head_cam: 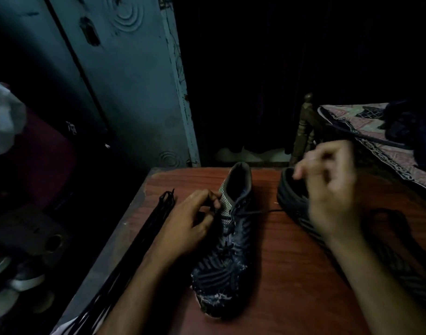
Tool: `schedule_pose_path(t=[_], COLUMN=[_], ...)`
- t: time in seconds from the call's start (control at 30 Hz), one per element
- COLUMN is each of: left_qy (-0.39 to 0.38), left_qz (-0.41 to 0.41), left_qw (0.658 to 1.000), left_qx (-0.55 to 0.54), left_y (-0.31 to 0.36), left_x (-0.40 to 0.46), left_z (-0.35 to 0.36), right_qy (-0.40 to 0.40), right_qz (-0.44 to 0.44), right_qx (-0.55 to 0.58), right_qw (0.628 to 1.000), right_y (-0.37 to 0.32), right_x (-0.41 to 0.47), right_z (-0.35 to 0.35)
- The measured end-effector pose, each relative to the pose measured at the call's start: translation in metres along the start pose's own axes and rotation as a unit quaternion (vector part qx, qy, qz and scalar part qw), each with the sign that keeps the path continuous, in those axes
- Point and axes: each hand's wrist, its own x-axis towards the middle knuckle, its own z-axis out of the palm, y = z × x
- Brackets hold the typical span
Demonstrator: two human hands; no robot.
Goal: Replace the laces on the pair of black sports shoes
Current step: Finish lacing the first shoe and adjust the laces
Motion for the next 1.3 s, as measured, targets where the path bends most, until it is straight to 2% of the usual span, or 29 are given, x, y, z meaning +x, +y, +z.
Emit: schedule_pose_path(t=[0.03, 0.07, 0.1, 0.13, 0.17, 0.23, 0.33, 0.4, 0.53, 0.63, 0.77, 1.03, 1.17, 1.3], left_qy=[-0.007, -0.016, -0.024, -0.029, -0.034, -0.046, -0.055, -0.051, -0.029, -0.061, -0.071, -0.085, -0.079, -0.071], left_qz=[0.007, 0.016, 0.025, 0.032, 0.035, 0.032, 0.029, 0.035, 0.071, 0.116, 0.087, 0.064, 0.073, 0.093], left_qw=[1.0, 1.0, 0.999, 0.999, 0.999, 0.998, 0.998, 0.998, 0.997, 0.99, 0.993, 0.993, 0.994, 0.993], left_qx=[-0.001, 0.0, 0.004, 0.01, 0.01, 0.001, 0.0, 0.008, 0.021, 0.048, -0.029, -0.048, -0.036, -0.003], left_y=[-0.001, -0.003, -0.004, -0.005, -0.006, -0.006, -0.007, -0.007, -0.004, 0.0, -0.001, 0.0, 0.002, 0.001], left_x=[0.0, 0.0, 0.0, 0.001, 0.001, 0.001, 0.001, 0.002, -0.001, -0.003, -0.002, -0.005, -0.008, -0.006], left_z=[0.0, 0.0, -0.001, -0.001, -0.001, 0.0, 0.0, 0.001, 0.001, -0.001, 0.003, -0.004, -0.005, -0.002], right_qy=[-0.093, -0.203, -0.305, -0.37, -0.392, -0.355, -0.231, -0.186, -0.201, -0.209, -0.2, -0.191, -0.163, -0.138], right_qz=[0.017, 0.051, 0.082, 0.093, 0.093, 0.081, 0.047, 0.008, 0.03, 0.084, 0.12, 0.153, 0.206, 0.29], right_qx=[-0.085, -0.173, -0.248, -0.292, -0.304, -0.272, -0.227, -0.225, -0.206, -0.166, -0.142, -0.139, -0.082, 0.003], right_qw=[0.992, 0.962, 0.916, 0.877, 0.864, 0.891, 0.945, 0.956, 0.957, 0.96, 0.962, 0.96, 0.961, 0.947], right_y=[0.001, 0.0, 0.0, -0.002, -0.002, -0.003, 0.0, 0.002, 0.008, 0.011, 0.014, 0.018, 0.013, 0.011], right_x=[-0.003, -0.006, -0.01, -0.015, -0.017, -0.016, -0.009, -0.01, -0.02, -0.023, -0.024, -0.024, -0.022, -0.02], right_z=[0.002, 0.004, 0.006, 0.009, 0.01, 0.01, 0.003, 0.006, 0.021, 0.023, 0.022, 0.023, 0.026, 0.028])
